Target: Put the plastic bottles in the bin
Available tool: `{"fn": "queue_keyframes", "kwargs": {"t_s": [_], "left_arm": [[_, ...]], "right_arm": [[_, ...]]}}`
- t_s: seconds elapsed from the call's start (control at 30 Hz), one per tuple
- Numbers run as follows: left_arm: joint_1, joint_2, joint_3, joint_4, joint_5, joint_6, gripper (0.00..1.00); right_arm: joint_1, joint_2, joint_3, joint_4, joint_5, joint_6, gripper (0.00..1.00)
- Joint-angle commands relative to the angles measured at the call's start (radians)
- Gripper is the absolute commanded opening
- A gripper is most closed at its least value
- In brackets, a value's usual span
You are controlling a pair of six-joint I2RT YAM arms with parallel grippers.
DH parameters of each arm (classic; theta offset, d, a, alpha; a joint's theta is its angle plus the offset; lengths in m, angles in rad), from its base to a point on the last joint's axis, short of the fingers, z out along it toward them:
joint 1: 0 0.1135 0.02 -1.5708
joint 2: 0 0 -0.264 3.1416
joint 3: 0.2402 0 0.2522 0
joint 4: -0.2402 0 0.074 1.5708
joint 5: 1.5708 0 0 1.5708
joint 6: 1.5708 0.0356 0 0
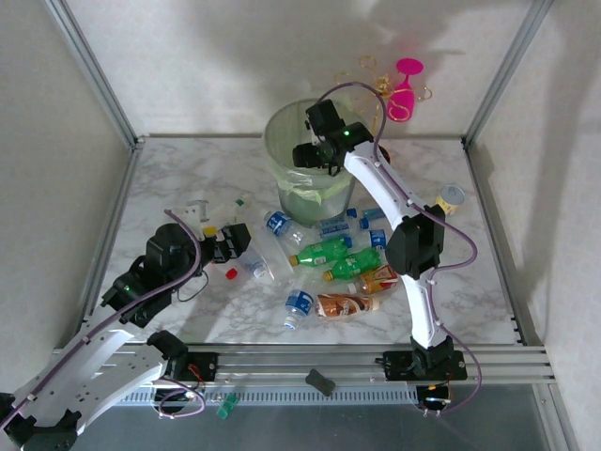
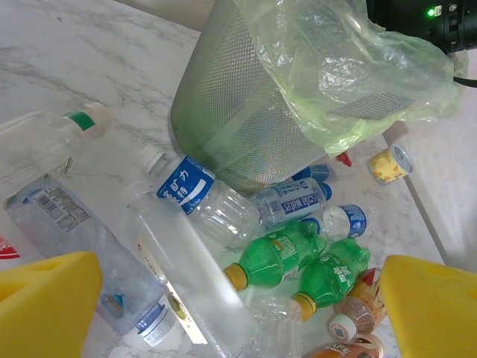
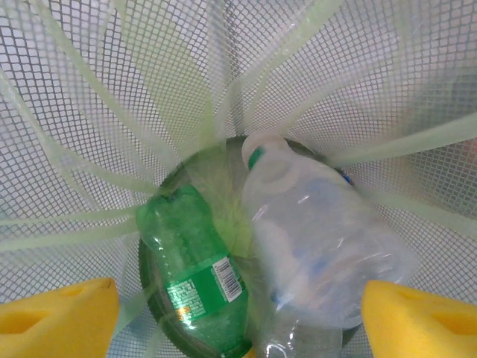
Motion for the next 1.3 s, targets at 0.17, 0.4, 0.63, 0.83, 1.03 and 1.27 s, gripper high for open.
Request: {"fn": "queue_keyframes", "kwargs": {"t_s": [0.17,0.4,0.63,0.83,1.03,1.27], "left_arm": [[-0.001,-0.016,0.019,-0.002,0.000,-0.019,0.95],[0.000,-0.012,0.060,-0.023,-0.024,-0.021,0.95],[0.000,-0.013,0.086,-0.036,-0.035,-0.038,0.95],[-0.001,-0.029,0.077,-0.039,-0.034,-0.073,0.94],[0.000,-0.036,0.067,-0.047,-0.047,-0.107,0.93],[0.000,-0.012,0.066,-0.044,-0.040,-0.134,0.92]], "right_arm": [[0.003,-0.105,-0.016,0.024,0.029,-0.004,0.86],[0.006,-0.224,-0.013,0.060,0.028,0.010,0.86],[0.015,-0.427,-0.175,0.180,-0.018,0.033,0.86],[0.017,-0.723,-0.535,0.400,-0.125,0.081,0.84],[0.022,-0.975,-0.822,0.490,-0.240,0.114,0.82],[0.074,-1.122,-1.020,0.413,-0.167,0.131,0.79]]}}
